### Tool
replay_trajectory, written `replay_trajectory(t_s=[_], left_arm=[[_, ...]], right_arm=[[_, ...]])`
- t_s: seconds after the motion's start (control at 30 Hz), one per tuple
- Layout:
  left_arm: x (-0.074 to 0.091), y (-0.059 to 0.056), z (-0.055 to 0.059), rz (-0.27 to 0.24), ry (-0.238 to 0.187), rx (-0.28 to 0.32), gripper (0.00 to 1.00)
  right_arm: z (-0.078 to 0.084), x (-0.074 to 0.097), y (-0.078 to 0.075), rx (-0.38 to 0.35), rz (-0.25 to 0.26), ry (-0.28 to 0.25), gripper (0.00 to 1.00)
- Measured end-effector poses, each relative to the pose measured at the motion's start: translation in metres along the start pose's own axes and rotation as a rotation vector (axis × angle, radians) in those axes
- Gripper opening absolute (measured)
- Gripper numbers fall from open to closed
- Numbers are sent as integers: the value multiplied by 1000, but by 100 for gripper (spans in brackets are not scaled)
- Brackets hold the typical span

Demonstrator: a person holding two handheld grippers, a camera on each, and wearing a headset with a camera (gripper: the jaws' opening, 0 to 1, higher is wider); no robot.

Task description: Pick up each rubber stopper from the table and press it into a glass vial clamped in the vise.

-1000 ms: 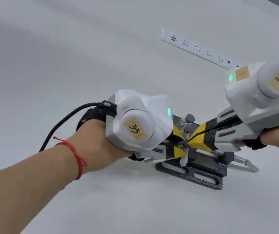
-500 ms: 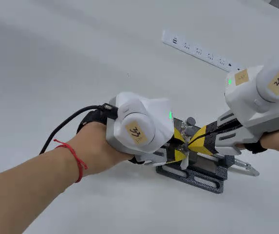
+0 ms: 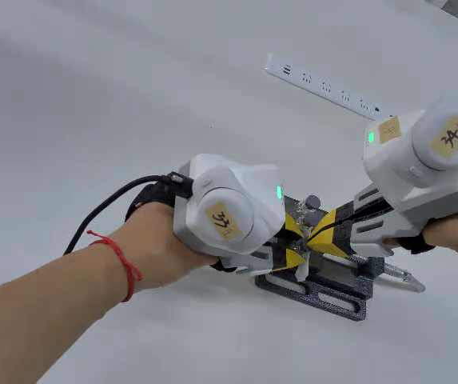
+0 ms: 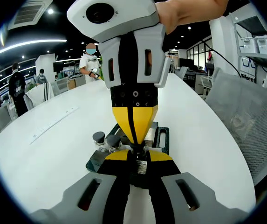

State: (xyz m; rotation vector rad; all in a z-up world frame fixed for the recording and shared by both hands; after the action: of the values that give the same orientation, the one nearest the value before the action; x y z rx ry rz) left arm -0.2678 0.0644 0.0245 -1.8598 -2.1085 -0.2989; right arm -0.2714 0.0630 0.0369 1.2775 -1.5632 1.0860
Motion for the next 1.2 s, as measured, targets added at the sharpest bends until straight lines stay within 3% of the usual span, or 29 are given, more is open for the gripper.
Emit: replay_trajectory(t_s=[0.43, 0.63, 1.2], left_arm=[[0, 0, 1, -3, 3, 0, 10], [0, 0, 1, -3, 2, -1, 10], [1, 0, 0, 0, -1, 4, 11]], right_arm=[[-1, -1, 1, 21, 18, 15, 0], [-1, 1, 0, -30, 26, -9, 0], [-2, 1, -1, -40, 46, -36, 0]])
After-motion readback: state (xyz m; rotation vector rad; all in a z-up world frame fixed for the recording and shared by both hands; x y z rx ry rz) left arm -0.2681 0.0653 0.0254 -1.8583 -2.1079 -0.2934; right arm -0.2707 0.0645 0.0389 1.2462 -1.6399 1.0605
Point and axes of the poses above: the centre of the closed fingertips' face, and the gripper's own axes: x roughly backward along the fingers, y roughly to its left, z roughly out of its underside, the point moved 1 cm from there along x, roughly backward along the fingers, and after that the axes turned 14 degrees about z, right-handed, at the moved point
